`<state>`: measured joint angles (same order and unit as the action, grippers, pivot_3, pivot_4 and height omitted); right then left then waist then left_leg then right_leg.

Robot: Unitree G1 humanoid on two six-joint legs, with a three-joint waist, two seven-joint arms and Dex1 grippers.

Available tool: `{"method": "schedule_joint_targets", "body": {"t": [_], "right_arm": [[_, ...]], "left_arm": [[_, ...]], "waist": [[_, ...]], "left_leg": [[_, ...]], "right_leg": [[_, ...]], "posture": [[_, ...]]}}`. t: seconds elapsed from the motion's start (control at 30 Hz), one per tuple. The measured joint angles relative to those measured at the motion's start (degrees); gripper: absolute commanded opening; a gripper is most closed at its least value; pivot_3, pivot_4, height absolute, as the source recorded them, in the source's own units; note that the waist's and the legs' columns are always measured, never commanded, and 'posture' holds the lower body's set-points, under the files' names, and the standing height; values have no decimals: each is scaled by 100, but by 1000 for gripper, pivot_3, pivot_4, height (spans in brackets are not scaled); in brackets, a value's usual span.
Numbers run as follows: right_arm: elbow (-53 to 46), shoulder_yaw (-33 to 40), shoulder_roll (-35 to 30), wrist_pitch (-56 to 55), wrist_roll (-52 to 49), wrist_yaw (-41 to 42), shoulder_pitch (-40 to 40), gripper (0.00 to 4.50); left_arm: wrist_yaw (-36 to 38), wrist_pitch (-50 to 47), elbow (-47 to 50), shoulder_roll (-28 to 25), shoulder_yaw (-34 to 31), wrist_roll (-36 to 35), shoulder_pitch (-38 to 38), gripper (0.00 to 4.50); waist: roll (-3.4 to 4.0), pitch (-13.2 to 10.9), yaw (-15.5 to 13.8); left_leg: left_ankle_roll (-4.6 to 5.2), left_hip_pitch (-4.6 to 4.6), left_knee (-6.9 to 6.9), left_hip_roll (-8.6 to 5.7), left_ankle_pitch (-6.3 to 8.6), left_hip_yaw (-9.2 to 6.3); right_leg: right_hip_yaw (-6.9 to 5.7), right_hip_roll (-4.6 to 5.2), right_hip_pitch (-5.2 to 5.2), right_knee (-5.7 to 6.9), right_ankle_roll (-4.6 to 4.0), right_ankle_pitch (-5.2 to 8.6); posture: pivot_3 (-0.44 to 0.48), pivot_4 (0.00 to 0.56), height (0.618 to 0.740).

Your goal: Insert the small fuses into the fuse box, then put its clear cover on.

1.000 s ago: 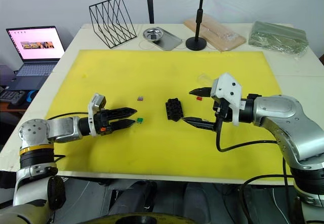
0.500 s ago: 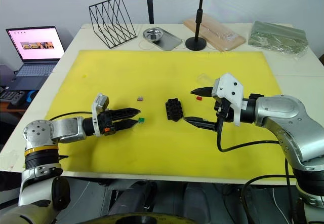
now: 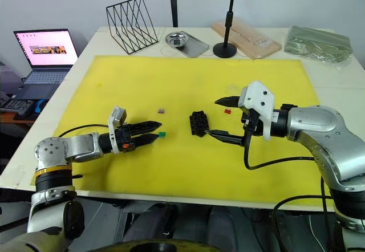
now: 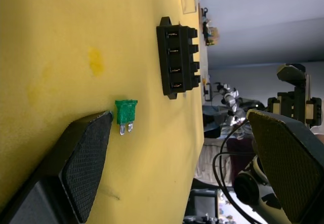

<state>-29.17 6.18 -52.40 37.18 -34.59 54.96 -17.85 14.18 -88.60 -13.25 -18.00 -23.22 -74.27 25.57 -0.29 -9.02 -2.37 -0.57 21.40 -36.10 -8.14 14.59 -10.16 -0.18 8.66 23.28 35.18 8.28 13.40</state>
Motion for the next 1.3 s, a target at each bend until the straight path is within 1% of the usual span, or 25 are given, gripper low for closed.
{"method": "schedule_joint_targets", "body": {"t": [0.2, 0.27, 0.3, 0.37, 0.57, 0.67, 0.73, 1.0, 1.1, 1.13, 1.3], "right_arm": [[7, 0, 0, 0, 0, 4, -1, 4454], [7, 0, -1, 1, -1, 4, -5, 4500], [7, 0, 0, 4, -2, 4, -16, 4500], [7, 0, -1, 8, -2, 4, -72, 4500], [8, -1, -1, 8, 2, 2, -98, 4500], [8, -1, -1, 8, 3, 0, -90, 4500], [8, -1, 0, 8, 5, -4, -83, 4500], [9, -1, 0, 5, 13, -8, -62, 4500], [22, -1, 0, 0, 34, -8, -62, 4500], [23, -1, 0, 0, 49, -8, -62, 4500], [36, -1, 0, -6, 74, -5, -61, 4500]], "left_arm": [[275, 35, 92, -34, 112, 254, -18, 4500], [383, 65, 106, -59, 186, 369, -26, 4114], [410, 93, 103, -65, 211, 429, -33, 3848], [461, 167, 91, -64, 242, 582, -55, 3166], [733, 312, 91, -105, 428, 854, -65, 3166], [842, 385, 92, -123, 495, 1000, -96, 2530], [872, 444, 92, -141, 567, 1108, -112, 1868], [1166, 529, 40, -196, 672, 1337, -112, 1868], [1238, 536, 41, -222, 690, 1419, -120, 1276], [1259, 538, 42, -235, 712, 1441, -122, 979], [1333, 579, 16, -284, 821, 1537, -115, 979]], "waist": [[2, 1, 0], [2, 1, 0], [3, 2, 1], [3, 2, 7], [9, 5, 2], [14, 8, 3], [15, 9, 5], [33, 20, 13], [33, 20, 14], [34, 21, 14], [46, 28, 19]], "left_leg": [[0, 0, 1, 0, 0, 1], [0, 0, 1, 0, 0, 2], [1, 0, 1, 0, 1, 2], [1, 0, 2, 2, 1, 5], [2, -1, 4, 4, 2, 7], [2, -2, 4, 4, 2, 7], [2, -2, 5, 5, 2, 7], [2, -2, 7, 8, 3, 9], [3, -3, 8, 9, 3, 10], [3, -3, 9, 9, 3, 10], [2, -4, 13, 13, 3, 12]], "right_leg": [[0, 0, 0, 0, 0, 0], [0, 0, 0, -1, 0, 0], [0, 0, 0, -1, 0, 0], [0, 0, 1, -2, 0, 0], [0, 0, 0, -6, 0, 0], [0, 0, 0, -6, 0, 0], [0, 0, 0, -6, 0, 0], [0, -2, 2, -6, 1, 1], [0, -3, 3, -6, 2, 1], [0, -3, 3, -6, 2, 1], [0, -5, 4, -6, 2, 1]], "posture": [[0, 150, 740], [0, 150, 740], [0, 150, 740], [0, 150, 740], [0, 150, 740], [0, 150, 740], [0, 150, 740], [0, 150, 740], [0, 150, 740], [0, 150, 740], [0, 150, 740]]}}
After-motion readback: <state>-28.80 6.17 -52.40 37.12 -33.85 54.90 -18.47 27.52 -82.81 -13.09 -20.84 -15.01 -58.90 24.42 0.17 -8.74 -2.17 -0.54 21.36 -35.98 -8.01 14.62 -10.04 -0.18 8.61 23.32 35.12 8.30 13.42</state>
